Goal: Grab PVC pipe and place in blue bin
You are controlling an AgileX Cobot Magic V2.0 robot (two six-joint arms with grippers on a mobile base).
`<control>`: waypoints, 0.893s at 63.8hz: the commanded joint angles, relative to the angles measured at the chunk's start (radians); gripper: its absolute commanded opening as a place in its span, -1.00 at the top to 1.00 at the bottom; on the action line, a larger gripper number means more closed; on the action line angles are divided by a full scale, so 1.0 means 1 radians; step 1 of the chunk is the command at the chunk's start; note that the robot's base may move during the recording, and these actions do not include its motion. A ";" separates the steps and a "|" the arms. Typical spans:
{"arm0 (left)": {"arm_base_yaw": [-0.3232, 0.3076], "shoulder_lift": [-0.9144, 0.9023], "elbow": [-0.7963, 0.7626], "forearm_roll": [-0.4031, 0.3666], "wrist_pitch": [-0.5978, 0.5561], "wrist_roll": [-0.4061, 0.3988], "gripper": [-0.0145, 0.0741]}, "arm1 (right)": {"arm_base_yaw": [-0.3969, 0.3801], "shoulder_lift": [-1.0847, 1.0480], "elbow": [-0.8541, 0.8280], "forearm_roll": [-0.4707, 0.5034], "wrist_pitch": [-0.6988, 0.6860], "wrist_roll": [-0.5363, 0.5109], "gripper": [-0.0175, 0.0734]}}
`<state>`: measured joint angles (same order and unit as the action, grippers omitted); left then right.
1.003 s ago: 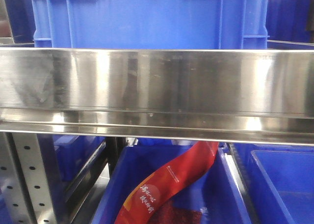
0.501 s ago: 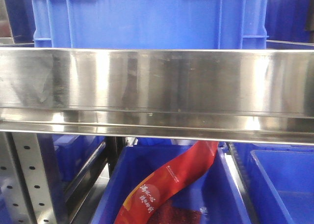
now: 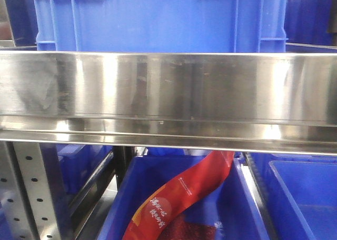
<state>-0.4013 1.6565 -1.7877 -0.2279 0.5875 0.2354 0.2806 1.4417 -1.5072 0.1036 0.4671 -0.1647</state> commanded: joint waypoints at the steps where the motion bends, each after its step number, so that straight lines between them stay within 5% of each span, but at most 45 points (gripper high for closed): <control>1: -0.004 -0.018 -0.008 -0.039 0.043 -0.001 0.92 | 0.001 -0.012 -0.008 0.025 -0.010 0.027 0.98; 8: -0.004 -0.073 -0.008 -0.109 0.132 -0.004 0.92 | -0.002 -0.080 -0.008 0.118 -0.016 0.131 0.98; 19: -0.010 -0.214 0.025 -0.120 0.127 -0.004 0.92 | -0.002 -0.202 -0.001 0.077 -0.018 0.130 0.98; 30: -0.013 -0.357 0.211 -0.127 -0.045 -0.004 0.92 | -0.002 -0.294 0.138 0.036 -0.080 0.130 0.98; 46: -0.013 -0.605 0.700 -0.174 -0.354 -0.004 0.92 | -0.002 -0.476 0.498 0.036 -0.269 0.130 0.98; 57: -0.013 -0.798 0.959 -0.177 -0.415 -0.004 0.92 | -0.002 -0.627 0.687 0.036 -0.273 0.130 0.98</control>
<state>-0.4065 0.9528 -0.9126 -0.3885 0.2226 0.2354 0.2806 0.8836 -0.8785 0.1495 0.2311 -0.0349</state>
